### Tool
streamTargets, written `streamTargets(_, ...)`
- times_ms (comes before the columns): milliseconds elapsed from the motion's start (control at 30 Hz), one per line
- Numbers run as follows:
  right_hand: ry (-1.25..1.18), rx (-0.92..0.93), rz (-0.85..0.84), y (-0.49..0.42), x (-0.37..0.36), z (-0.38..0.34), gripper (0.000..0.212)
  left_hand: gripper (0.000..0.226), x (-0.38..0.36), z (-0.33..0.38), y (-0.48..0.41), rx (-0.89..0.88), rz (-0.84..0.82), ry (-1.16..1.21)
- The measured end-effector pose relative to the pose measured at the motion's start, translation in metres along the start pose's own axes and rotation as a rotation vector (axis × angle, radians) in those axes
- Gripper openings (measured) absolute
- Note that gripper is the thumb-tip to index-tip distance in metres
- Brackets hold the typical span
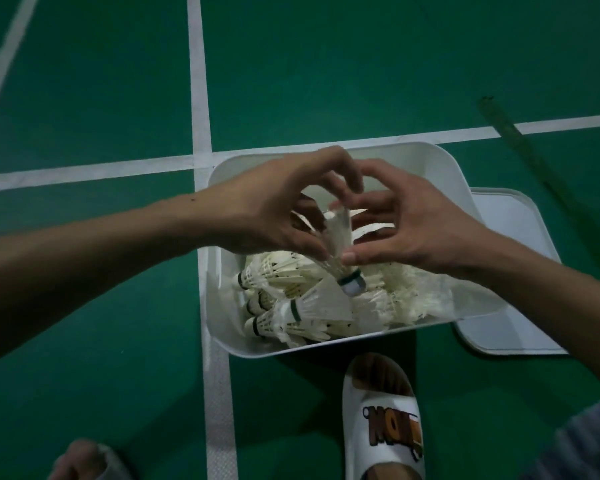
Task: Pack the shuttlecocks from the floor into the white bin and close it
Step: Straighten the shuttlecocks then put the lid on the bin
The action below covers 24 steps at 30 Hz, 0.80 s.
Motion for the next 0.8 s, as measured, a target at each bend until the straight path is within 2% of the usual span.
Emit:
streamTargets(167, 0.063, -0.006, -0.037, -0.002, 0.0, 0.004, 0.084, 0.055, -0.015, 0.004, -0.006, -0.157, 0.027, -0.122)
streamTargets(267, 0.142, -0.083, -0.006, 0.005, 0.012, 0.011, 0.09, 0.051, -0.017, -0.007, -0.006, -0.094, 0.093, -0.261)
streamTargets(367, 0.249, -0.105, 0.057, 0.01, 0.02, 0.019, 0.084, 0.054, -0.027, -0.019, 0.0, 0.037, -0.031, -0.417)
streamTargets(467, 0.317, -0.112, 0.018, 0.012, 0.018, 0.026, 0.062, 0.069, -0.045, -0.029, 0.005, 0.07, -0.187, -0.733)
streamTargets(533, 0.35, -0.112, 0.011, 0.013, 0.011, 0.03, 0.048, 0.068, -0.055, -0.035, 0.007, 0.06, -0.214, -0.847)
streamTargets(700, 0.397, -0.149, -0.001, 0.012, 0.002, 0.035, 0.046, 0.049, -0.059, -0.044, 0.008, 0.087, -0.135, -0.803)
streamTargets(800, 0.42, -0.154, -0.035, 0.013, -0.003, 0.037, 0.053, 0.051, -0.056, -0.049, 0.01, 0.11, -0.121, -0.766)
Point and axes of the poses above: each hand's wrist, its own y-axis away from the middle knuckle, its own x-axis out of the back of the hand, z = x × y, the point moved 1 cm from there along -y, towards the middle knuckle, and after that the axes turned 5 degrees about z, right-handed, at the moved point
